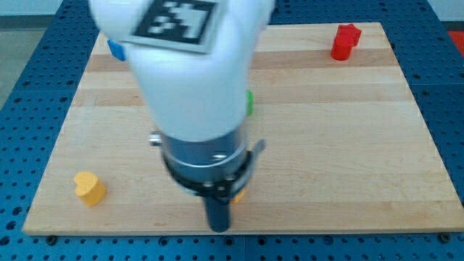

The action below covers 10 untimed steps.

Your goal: Move the hexagon diagonal bottom left to the green star

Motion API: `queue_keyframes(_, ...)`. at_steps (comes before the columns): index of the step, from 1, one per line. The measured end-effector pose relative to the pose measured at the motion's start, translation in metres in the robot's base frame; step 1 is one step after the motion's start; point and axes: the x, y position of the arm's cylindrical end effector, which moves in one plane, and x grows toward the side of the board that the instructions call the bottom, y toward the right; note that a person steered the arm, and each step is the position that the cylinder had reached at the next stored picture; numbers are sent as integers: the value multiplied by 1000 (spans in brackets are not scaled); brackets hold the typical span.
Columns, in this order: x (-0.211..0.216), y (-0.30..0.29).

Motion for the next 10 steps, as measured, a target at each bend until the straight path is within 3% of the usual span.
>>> queue_keyframes(2, -19, 52)
queue_keyframes(10, -65, 4)
